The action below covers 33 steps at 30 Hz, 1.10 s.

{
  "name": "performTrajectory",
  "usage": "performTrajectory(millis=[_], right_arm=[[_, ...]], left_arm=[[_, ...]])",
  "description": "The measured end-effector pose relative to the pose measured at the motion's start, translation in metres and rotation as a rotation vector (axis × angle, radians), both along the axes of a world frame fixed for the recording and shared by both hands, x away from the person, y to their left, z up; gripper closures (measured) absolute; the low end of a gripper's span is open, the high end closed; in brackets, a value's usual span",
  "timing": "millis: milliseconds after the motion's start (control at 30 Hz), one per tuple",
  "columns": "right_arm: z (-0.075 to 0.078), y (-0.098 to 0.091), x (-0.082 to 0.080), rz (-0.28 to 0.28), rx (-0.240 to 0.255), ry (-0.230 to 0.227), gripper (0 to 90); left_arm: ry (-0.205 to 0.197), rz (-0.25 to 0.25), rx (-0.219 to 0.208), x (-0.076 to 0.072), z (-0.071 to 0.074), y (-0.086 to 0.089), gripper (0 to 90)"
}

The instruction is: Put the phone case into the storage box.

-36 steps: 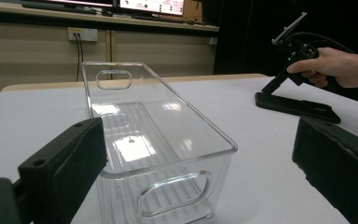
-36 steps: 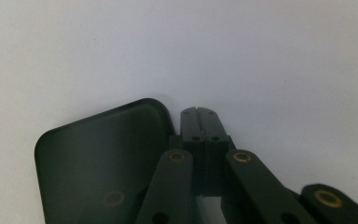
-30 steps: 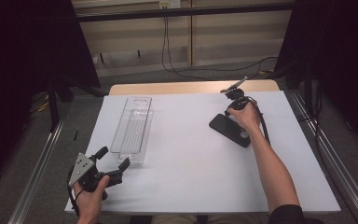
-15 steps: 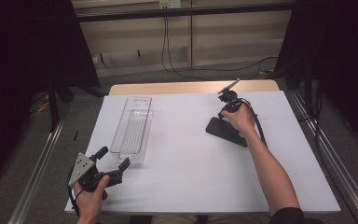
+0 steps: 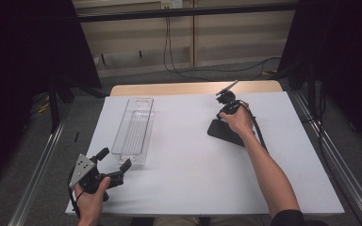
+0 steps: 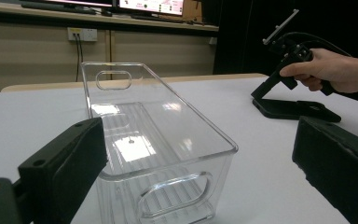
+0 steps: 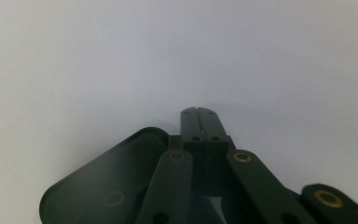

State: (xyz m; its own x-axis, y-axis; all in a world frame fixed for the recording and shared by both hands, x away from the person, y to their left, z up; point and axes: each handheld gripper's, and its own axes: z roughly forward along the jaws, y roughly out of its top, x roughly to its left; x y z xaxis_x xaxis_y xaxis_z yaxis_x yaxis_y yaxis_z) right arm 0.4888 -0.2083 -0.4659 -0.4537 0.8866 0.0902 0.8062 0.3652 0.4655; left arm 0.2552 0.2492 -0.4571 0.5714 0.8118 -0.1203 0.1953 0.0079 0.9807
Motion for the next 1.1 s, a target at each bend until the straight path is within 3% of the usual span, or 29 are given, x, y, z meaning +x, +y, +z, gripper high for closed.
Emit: performTrajectory(millis=[400, 433, 567, 867, 900, 1100], right_arm=[[-0.001, 0.011, -0.011, 0.042, 0.038, 0.004, 90.0], [-0.001, 0.014, -0.014, 0.064, 0.03, -0.013, 90.0], [-0.002, 0.019, -0.019, 0.088, 0.036, -0.021, 90.0], [-0.001, 0.028, -0.034, 0.14, 0.042, -0.019, 90.0], [0.0, 0.03, -0.037, 0.133, 0.043, 0.002, 90.0], [-0.001, 0.028, -0.047, 0.169, 0.043, -0.015, 90.0]], left_arm=[[-0.003, -0.007, -0.005, -0.001, 0.0, 0.001, 3.0], [-0.003, -0.012, 0.01, -0.001, 0.001, 0.002, 3.0], [-0.007, 0.001, -0.001, -0.002, 0.002, 0.004, 3.0], [-0.005, -0.002, -0.012, -0.003, 0.001, 0.004, 3.0], [-0.008, 0.002, -0.005, -0.003, 0.002, 0.004, 3.0], [-0.007, 0.001, -0.003, -0.003, 0.002, 0.004, 3.0]])
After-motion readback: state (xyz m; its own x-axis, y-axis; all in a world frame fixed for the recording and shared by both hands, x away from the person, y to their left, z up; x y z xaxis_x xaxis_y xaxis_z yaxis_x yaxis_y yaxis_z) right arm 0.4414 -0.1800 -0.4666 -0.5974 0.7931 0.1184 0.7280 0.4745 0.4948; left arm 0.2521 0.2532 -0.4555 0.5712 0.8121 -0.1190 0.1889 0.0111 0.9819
